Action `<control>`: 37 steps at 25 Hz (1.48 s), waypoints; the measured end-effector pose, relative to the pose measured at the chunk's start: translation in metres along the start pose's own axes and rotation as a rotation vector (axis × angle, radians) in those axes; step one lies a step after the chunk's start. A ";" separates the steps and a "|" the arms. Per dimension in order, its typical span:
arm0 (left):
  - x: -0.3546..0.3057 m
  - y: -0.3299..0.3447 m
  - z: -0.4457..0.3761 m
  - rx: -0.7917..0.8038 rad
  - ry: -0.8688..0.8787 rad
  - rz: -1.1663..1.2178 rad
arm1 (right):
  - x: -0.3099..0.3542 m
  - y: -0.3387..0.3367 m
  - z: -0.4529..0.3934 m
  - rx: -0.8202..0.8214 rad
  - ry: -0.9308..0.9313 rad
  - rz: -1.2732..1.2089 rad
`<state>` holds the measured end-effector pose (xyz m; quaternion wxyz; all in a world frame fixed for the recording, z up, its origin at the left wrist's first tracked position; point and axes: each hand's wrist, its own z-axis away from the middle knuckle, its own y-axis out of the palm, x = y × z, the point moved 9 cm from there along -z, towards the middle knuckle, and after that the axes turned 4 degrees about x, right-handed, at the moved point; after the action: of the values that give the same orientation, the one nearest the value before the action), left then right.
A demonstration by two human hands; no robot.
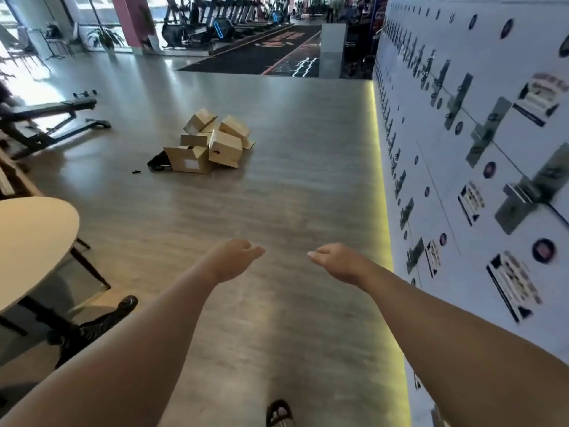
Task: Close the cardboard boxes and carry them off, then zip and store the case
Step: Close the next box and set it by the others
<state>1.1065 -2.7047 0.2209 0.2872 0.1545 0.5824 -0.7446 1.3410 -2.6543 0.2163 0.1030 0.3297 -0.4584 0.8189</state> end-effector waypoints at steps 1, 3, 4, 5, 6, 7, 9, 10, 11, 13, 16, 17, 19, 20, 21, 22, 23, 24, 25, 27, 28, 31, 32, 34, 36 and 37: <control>-0.001 -0.013 -0.032 0.005 -0.008 -0.002 | 0.005 -0.016 -0.030 0.007 0.003 0.019; -0.007 -0.032 -0.085 0.034 -0.014 -0.034 | 0.012 -0.043 -0.079 0.012 0.008 0.031; -0.012 -0.043 -0.118 0.037 -0.005 -0.044 | 0.015 -0.060 -0.107 0.004 0.008 0.017; -0.018 -0.054 -0.151 0.035 0.003 -0.048 | 0.017 -0.077 -0.136 -0.005 0.005 0.000; -0.026 -0.063 -0.183 0.039 0.014 -0.069 | 0.016 -0.093 -0.164 -0.014 0.006 -0.014; -0.034 -0.070 -0.215 0.056 0.031 -0.103 | 0.015 -0.110 -0.191 -0.020 0.008 -0.023; -0.047 -0.079 -0.286 0.095 0.053 -0.173 | 0.006 -0.140 -0.251 -0.020 0.010 -0.022; -0.052 -0.085 -0.319 0.098 0.056 -0.201 | 0.001 -0.155 -0.282 -0.019 0.010 -0.018; -0.056 -0.092 -0.350 0.090 0.049 -0.205 | -0.004 -0.169 -0.312 -0.016 0.010 -0.022; -0.067 -0.107 -0.425 0.058 0.025 -0.183 | -0.014 -0.204 -0.381 -0.015 -0.014 -0.038; -0.092 -0.131 -0.527 0.077 0.013 -0.152 | -0.022 -0.266 -0.484 -0.008 -0.022 -0.027; -0.099 -0.138 -0.557 0.098 0.007 -0.147 | -0.022 -0.284 -0.514 0.000 -0.022 -0.003; -0.107 -0.159 -0.612 0.088 -0.024 -0.142 | -0.018 -0.318 -0.572 0.003 -0.035 0.042; -0.109 -0.170 -0.637 0.066 -0.043 -0.114 | -0.014 -0.333 -0.598 0.000 -0.039 0.036; -0.107 -0.181 -0.667 0.044 -0.068 -0.077 | -0.011 -0.347 -0.630 0.012 -0.047 0.035; -0.105 -0.191 -0.696 0.033 -0.089 -0.052 | -0.008 -0.359 -0.661 0.027 -0.052 0.037; -0.103 -0.201 -0.726 0.033 -0.100 -0.044 | -0.004 -0.370 -0.695 0.038 -0.055 0.037; -0.098 -0.211 -0.759 0.037 -0.111 -0.034 | -0.001 -0.381 -0.731 0.046 -0.057 0.044; -0.092 -0.222 -0.795 0.032 -0.122 -0.020 | 0.003 -0.393 -0.770 0.051 -0.057 0.053; -0.081 -0.249 -0.865 0.009 -0.120 -0.007 | 0.014 -0.416 -0.844 0.054 -0.063 0.074; -0.076 -0.260 -0.898 0.003 -0.116 0.006 | 0.021 -0.426 -0.876 0.052 -0.070 0.065; -0.064 -0.297 -1.002 0.023 -0.113 0.041 | 0.043 -0.462 -0.974 0.060 -0.046 0.030; -0.063 -0.307 -1.029 0.038 -0.119 0.039 | 0.049 -0.473 -0.999 0.064 -0.037 0.029; -0.062 -0.334 -1.096 0.048 -0.128 0.028 | 0.060 -0.505 -1.060 0.056 -0.031 0.035; -0.066 -0.356 -1.158 0.058 -0.111 -0.012 | 0.066 -0.535 -1.119 0.040 -0.035 0.007; -0.069 -0.365 -1.192 0.067 -0.106 -0.025 | 0.068 -0.549 -1.151 0.039 -0.036 0.003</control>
<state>0.8148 -1.4906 0.2181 0.3029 0.1172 0.5433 -0.7742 1.0351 -1.4150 0.2171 0.0873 0.3456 -0.4445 0.8218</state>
